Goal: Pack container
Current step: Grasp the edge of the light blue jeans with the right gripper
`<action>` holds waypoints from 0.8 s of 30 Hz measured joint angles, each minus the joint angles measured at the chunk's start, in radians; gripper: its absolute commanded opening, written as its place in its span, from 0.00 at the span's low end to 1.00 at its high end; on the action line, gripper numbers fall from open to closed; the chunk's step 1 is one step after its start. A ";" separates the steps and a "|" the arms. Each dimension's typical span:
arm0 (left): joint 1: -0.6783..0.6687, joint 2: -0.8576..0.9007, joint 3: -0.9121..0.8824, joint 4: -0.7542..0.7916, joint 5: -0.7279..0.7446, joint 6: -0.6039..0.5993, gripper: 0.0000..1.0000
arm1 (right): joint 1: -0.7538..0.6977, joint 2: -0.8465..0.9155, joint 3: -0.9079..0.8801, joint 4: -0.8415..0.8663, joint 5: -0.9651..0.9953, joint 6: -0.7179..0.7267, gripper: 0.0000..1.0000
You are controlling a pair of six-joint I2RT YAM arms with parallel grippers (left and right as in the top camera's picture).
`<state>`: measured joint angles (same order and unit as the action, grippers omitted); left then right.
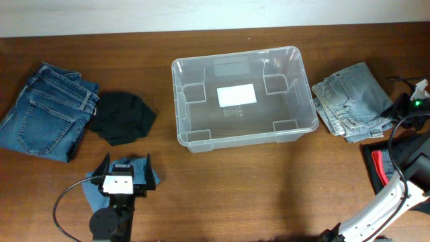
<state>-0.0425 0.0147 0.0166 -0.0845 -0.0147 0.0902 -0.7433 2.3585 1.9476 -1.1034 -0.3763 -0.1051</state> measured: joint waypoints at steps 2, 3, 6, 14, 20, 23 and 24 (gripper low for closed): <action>0.000 0.000 0.000 0.000 0.000 0.000 1.00 | 0.000 0.000 0.000 0.000 -0.006 -0.005 0.90; 0.000 0.000 0.000 0.000 0.000 0.000 1.00 | 0.000 0.000 0.000 -0.001 -0.008 -0.007 1.00; 0.000 0.000 0.000 0.000 0.000 0.000 1.00 | 0.001 0.000 0.000 -0.013 0.009 -0.011 0.98; 0.000 0.000 0.000 0.000 0.000 0.000 1.00 | 0.001 -0.004 -0.027 0.004 0.039 -0.010 0.99; 0.000 0.000 0.000 0.000 0.000 0.000 1.00 | 0.002 -0.050 -0.114 0.076 0.000 -0.015 0.95; 0.000 0.000 0.000 0.000 0.000 0.000 1.00 | 0.008 -0.054 -0.124 0.079 -0.012 -0.016 0.73; 0.000 0.000 0.000 0.000 0.000 0.000 1.00 | 0.013 -0.054 -0.127 0.079 -0.011 -0.017 0.67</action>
<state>-0.0425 0.0147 0.0166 -0.0845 -0.0147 0.0902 -0.7303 2.3047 1.8206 -1.0248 -0.3878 -0.1223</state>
